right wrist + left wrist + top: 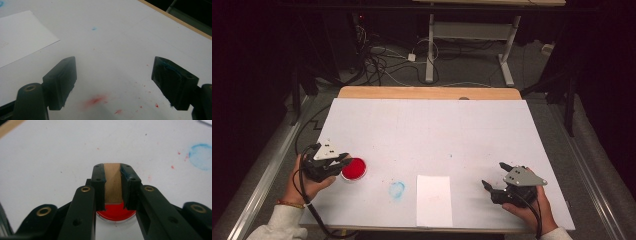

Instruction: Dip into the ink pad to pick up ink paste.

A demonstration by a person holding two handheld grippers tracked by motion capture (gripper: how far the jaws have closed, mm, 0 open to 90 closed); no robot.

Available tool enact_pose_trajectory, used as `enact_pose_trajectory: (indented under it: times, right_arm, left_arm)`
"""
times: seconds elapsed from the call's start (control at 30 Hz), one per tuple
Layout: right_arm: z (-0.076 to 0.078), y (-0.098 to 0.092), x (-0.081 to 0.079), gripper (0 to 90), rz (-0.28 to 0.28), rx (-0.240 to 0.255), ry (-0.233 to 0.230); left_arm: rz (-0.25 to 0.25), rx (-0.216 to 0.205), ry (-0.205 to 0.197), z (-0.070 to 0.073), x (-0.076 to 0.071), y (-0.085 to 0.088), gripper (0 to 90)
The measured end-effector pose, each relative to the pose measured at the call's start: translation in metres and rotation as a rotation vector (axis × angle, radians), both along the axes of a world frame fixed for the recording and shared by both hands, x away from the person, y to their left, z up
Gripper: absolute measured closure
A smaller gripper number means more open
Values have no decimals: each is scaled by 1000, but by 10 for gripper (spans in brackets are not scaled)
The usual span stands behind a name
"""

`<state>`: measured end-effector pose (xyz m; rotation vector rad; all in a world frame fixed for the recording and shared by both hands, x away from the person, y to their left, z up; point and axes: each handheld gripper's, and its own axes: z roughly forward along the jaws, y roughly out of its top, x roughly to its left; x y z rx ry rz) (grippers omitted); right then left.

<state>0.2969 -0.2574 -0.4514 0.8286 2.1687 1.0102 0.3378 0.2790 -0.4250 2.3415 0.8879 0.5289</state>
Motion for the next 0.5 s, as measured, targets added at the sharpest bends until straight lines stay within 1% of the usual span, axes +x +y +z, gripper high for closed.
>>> enact_pose_trajectory:
  times: [0.17,0.23,0.3,0.33,0.37,0.43,0.5]
  right_arm:
    - [-1,0,-1,203,3,-9,1]
    - [-1,-1,-1,203,1,-6,1]
    - [-1,-1,-2,203,-4,-15,-6]
    - [0,-1,-2,203,-4,-15,-8]
    - [0,-1,-2,203,-4,-15,-9]
    - [-1,-1,-2,203,-1,-21,-8]
    - [-1,-1,-2,203,0,-24,-9]
  left_arm:
    - [-7,25,49,-13,6,-3,738]
    - [-13,20,65,-17,8,-5,739]
    - [-20,23,81,-21,9,-7,738]
    - [-28,12,91,-23,10,-7,738]
    - [-33,14,100,-25,11,-8,738]
    - [-28,29,103,-28,12,-10,738]
    - [-24,19,110,-28,13,-10,738]
